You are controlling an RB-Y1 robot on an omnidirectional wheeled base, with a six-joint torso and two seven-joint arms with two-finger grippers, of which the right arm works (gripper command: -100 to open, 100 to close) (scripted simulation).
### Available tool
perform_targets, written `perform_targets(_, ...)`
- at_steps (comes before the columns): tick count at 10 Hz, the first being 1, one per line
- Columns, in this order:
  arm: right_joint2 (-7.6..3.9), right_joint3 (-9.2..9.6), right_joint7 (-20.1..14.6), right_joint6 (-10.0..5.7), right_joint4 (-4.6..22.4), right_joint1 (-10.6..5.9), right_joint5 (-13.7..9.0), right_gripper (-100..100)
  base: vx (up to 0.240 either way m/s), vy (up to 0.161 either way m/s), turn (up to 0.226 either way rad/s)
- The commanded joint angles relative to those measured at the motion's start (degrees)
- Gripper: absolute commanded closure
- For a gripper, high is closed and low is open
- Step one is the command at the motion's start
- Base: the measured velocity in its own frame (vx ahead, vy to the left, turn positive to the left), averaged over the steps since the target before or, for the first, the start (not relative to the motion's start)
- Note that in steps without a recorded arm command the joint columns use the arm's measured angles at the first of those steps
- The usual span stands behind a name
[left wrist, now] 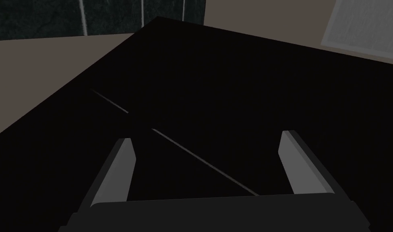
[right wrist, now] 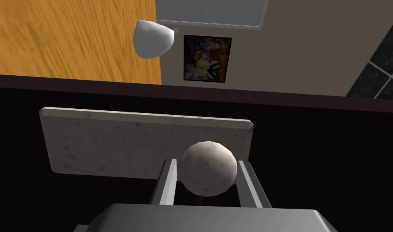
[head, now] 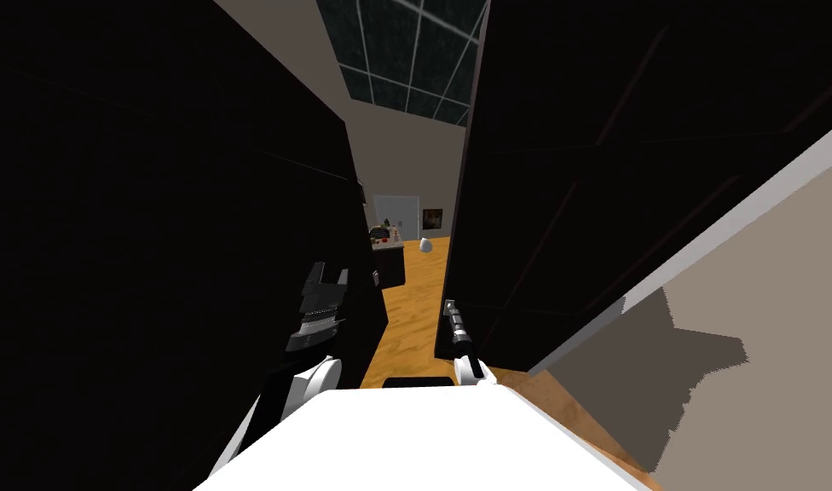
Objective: Push the door open
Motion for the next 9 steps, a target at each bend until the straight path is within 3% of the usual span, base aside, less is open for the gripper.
perform_targets(1,-1.12,-0.73,0.5,-0.18,-0.6,-0.43,-0.6,100,0.178,0.0,-0.067)
perform_targets(4,-2.05,-1.13,1.5,-0.11,-1.0,-0.18,-1.7,100,0.224,-0.024,-0.15)
perform_targets(5,-1.85,-0.83,1.2,0.22,-1.1,0.08,-1.5,-100,-0.021,0.061,-0.087)
perform_targets(9,-0.94,-1.15,1.3,0.89,-1.7,0.05,-2.1,-100,-0.217,0.111,-0.047)
